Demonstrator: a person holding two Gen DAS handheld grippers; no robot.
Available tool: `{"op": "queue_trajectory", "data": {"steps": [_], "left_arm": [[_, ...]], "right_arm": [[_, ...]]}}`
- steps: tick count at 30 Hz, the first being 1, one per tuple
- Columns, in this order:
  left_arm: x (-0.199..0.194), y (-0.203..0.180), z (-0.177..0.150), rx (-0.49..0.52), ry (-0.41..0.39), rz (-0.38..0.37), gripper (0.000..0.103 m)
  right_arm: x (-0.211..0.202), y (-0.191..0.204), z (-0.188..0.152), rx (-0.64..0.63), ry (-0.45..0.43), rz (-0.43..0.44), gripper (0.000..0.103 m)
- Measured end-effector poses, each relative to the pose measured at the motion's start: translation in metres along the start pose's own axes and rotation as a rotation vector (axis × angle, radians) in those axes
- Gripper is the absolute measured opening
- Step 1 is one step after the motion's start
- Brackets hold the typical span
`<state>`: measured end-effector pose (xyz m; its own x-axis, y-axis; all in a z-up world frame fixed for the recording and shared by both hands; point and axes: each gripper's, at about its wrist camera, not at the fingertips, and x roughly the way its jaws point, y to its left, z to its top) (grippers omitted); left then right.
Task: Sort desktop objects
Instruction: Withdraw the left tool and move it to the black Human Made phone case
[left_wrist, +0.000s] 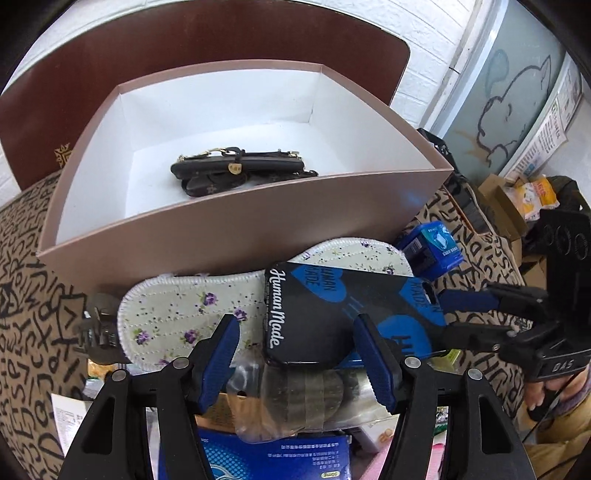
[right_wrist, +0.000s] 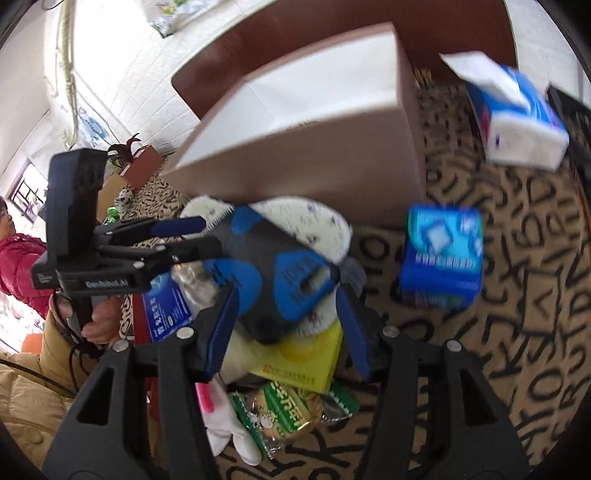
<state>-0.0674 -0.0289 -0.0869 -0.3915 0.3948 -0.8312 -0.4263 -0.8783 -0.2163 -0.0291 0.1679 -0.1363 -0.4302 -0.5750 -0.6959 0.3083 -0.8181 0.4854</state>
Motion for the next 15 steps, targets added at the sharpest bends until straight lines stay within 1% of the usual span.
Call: {"op": "queue_trajectory", "data": {"steps": [4, 8, 15], "left_arm": [[0.0041, -0.0016, -0.0021, -0.007, 0.023, -0.032, 0.066], [0.0052, -0.0058, -0.0027, -0.007, 0.032, -0.039, 0.066], [0.0061, -0.0073, -0.0023, -0.009, 0.045, -0.063, 0.067]], "right_arm": [[0.0059, -0.0045, 0.0019, 0.036, -0.017, 0.020, 0.057], [0.0042, -0.0066, 0.0036, 0.041, -0.027, 0.038, 0.057], [0.0003, -0.0032, 0.0013, 0.031, -0.054, 0.022, 0.055]]}}
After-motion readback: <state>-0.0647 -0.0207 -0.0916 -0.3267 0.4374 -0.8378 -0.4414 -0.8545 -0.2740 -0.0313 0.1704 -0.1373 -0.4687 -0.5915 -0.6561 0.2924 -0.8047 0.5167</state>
